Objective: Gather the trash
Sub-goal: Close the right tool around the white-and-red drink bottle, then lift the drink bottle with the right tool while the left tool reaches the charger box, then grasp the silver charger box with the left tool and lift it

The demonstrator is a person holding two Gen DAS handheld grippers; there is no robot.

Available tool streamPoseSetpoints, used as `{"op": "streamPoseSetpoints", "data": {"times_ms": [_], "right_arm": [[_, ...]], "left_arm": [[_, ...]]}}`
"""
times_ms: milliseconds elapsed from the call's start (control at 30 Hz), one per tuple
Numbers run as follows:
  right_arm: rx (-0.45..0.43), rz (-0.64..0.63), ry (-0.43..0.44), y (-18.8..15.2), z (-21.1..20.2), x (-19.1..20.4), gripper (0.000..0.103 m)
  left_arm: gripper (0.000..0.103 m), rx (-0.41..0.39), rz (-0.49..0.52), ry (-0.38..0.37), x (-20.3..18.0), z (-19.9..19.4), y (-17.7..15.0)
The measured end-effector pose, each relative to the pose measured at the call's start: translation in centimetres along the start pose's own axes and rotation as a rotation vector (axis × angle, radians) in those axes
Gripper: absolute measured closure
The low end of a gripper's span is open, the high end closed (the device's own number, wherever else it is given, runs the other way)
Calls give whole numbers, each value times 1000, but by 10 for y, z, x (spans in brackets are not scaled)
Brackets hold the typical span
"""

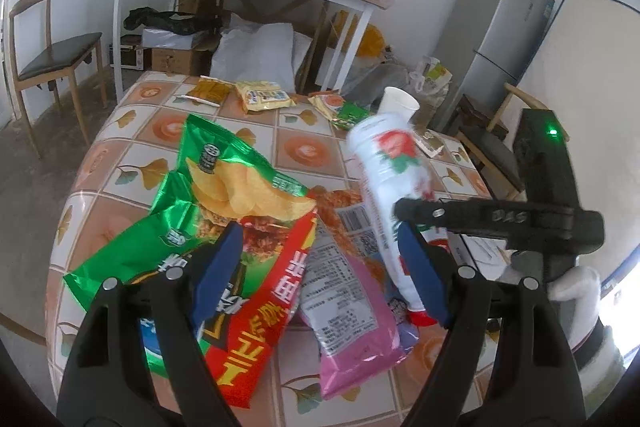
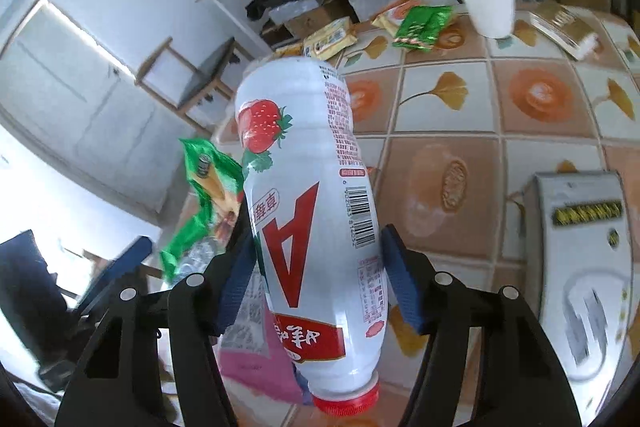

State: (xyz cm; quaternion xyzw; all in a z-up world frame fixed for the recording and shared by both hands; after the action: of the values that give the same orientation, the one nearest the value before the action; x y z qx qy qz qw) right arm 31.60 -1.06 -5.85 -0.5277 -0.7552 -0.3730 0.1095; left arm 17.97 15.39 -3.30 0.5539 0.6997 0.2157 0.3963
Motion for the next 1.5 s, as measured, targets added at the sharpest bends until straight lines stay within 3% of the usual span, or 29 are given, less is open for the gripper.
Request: {"op": "streamPoseSetpoints", "data": {"times_ms": [133,400,567,667,833,1000,1133,1267,1400,1500], "right_arm": [[-34,85,54,-7,-36,-12,42],[-194,233,185,-49,-162,-45,43],[-265,269,113,-91,-236,-68,43],[-261,326,10,-111,-259,-97,43],[-196,430,-116,-121,-242,-147,43],[-205,481,-156,-93,-198,-184,43],[-162,467,-218,-72,-162,-201,43],[-140,468,-177,-64,-142,-200,43],[-111,429,-142,-69,-134,-182,43],[-96,421,-101,-78,-130,-171,43]], "left_arm": [[28,10,17,-31,-16,2,-3],[28,57,74,-114,-59,15,-16],[28,111,97,-177,-92,30,-31],[28,156,110,-206,-111,40,-44],[28,226,130,-224,-134,57,-63],[28,267,132,-214,-150,78,-68],[28,306,116,-226,-159,98,-71],[29,341,77,-253,-162,113,-73],[45,385,49,-315,-167,119,-83],[49,407,40,-331,-167,118,-91]]}}
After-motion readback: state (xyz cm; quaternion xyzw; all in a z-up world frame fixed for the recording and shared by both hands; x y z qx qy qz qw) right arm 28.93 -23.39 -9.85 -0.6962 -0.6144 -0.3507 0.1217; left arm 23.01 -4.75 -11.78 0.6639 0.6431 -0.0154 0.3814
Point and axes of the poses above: each gripper's, at about its wrist camera, not at the fingertips, and z roughly the way its jaws point, x to its left, y to its top, the point moved 6 cm from there along z, roughly the way its jaws point
